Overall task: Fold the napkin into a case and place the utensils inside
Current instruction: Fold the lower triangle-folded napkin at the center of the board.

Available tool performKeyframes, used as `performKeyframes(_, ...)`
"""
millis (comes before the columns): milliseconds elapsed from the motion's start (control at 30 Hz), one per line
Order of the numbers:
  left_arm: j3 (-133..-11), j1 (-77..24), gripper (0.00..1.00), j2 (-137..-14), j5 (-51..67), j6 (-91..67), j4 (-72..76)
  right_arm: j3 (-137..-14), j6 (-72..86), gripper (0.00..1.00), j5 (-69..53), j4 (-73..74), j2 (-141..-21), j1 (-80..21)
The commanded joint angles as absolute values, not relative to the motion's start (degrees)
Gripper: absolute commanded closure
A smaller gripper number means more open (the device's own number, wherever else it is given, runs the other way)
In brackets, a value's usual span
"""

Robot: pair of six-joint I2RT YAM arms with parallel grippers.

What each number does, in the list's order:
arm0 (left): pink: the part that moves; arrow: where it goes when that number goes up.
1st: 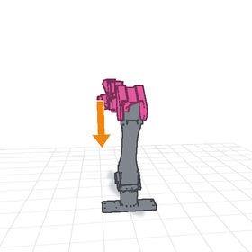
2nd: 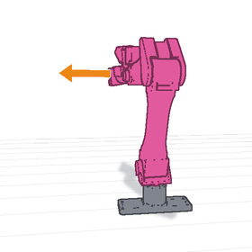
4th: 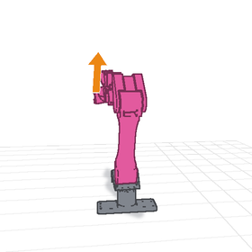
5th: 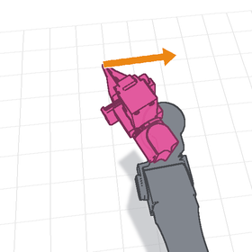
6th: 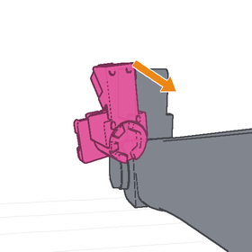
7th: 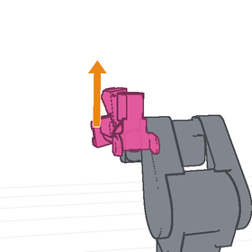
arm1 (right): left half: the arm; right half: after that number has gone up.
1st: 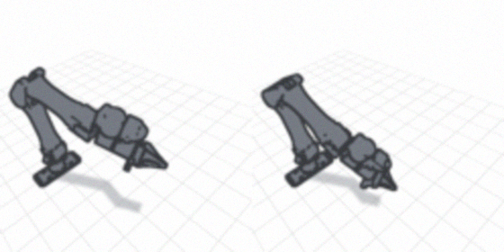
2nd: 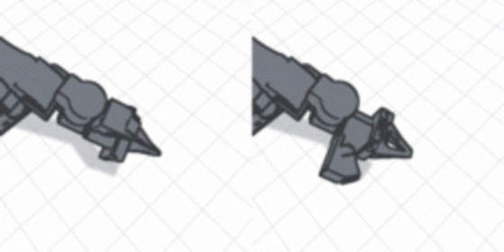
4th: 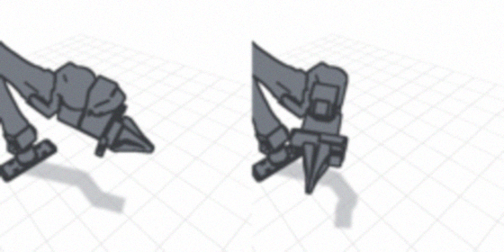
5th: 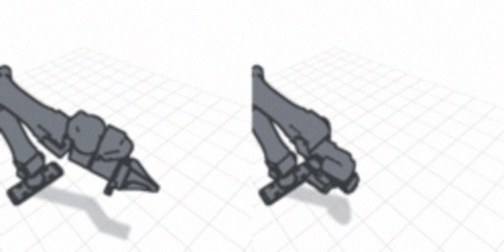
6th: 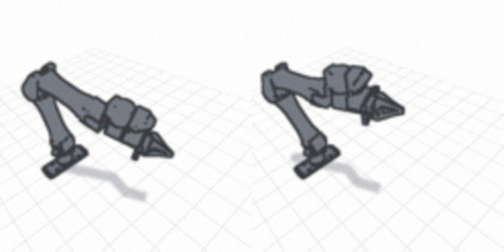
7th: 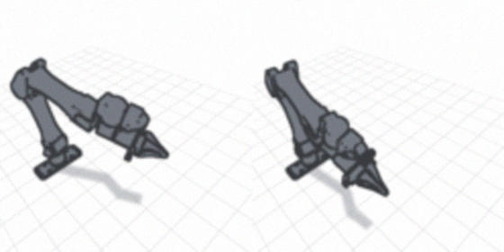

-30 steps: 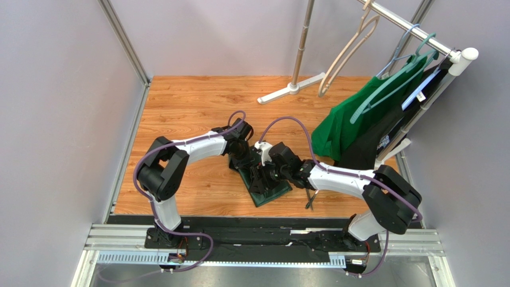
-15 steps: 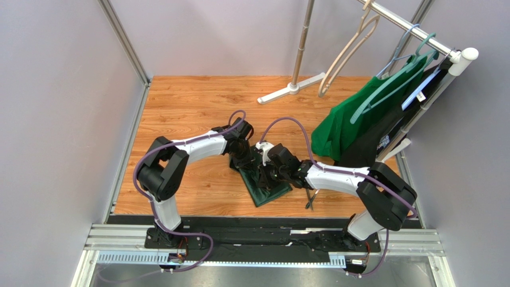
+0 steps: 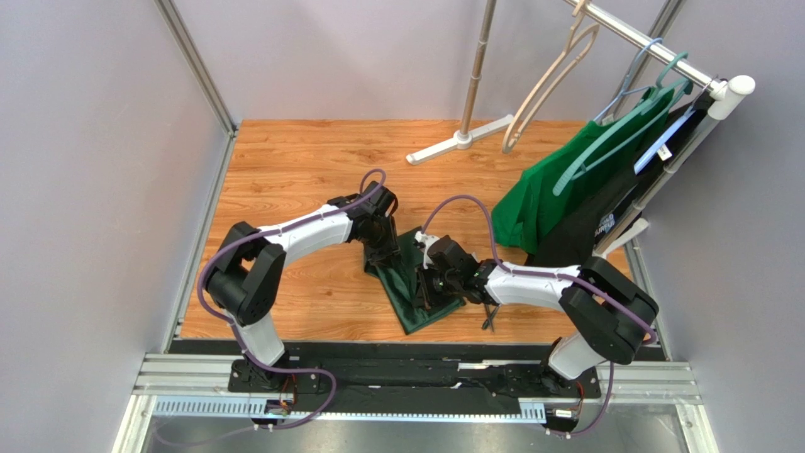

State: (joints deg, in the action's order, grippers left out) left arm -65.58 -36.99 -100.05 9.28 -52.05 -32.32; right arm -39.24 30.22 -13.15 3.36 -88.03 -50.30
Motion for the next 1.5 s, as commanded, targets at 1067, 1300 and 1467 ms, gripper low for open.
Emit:
performKeyframes(1067,-69.08,-31.29,0.6,-94.73,6.77,-25.4,-47.73,-35.95,37.71,1.0,-15.2,-1.85,-84.29,-48.87)
performKeyframes(1300,-70.75,-31.29,0.6,-98.0,8.35,-26.89,-44.74,-35.77,37.79,1.0,-15.55,-1.67,-83.76,-48.78)
performKeyframes(1467,-72.33,-31.29,0.7,-99.13,6.68,-28.39,-43.95,-35.51,38.14,1.0,-15.82,-2.37,-84.02,-48.87)
